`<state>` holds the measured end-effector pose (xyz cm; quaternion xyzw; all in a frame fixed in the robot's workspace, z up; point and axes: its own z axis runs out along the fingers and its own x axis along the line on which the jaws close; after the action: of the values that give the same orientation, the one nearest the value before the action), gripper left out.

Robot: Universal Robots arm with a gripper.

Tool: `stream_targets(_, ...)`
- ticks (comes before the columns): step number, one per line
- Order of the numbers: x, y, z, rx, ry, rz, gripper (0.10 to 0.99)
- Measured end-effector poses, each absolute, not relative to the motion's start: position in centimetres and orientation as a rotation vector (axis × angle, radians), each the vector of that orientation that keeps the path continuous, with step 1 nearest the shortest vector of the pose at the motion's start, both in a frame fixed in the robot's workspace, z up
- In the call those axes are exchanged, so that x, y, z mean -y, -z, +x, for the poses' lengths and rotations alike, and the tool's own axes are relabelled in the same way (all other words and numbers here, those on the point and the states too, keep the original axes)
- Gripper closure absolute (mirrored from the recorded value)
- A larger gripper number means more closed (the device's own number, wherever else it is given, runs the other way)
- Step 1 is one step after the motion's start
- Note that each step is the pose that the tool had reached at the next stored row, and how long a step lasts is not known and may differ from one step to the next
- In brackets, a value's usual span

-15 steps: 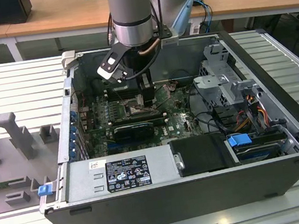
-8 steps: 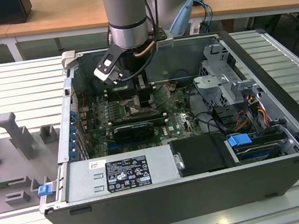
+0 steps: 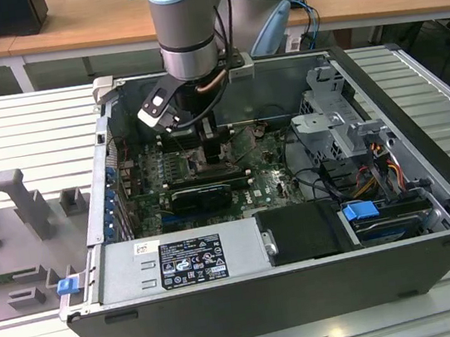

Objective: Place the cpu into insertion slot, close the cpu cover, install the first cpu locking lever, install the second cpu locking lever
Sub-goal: 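Place the cpu into insertion slot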

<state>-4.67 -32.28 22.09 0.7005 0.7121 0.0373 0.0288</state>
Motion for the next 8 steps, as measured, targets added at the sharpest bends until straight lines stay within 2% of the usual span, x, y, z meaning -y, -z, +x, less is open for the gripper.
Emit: stream_targets(8, 31.93, -21.21, -4.96, -2.173, -0.118, 2.187, 0.561)
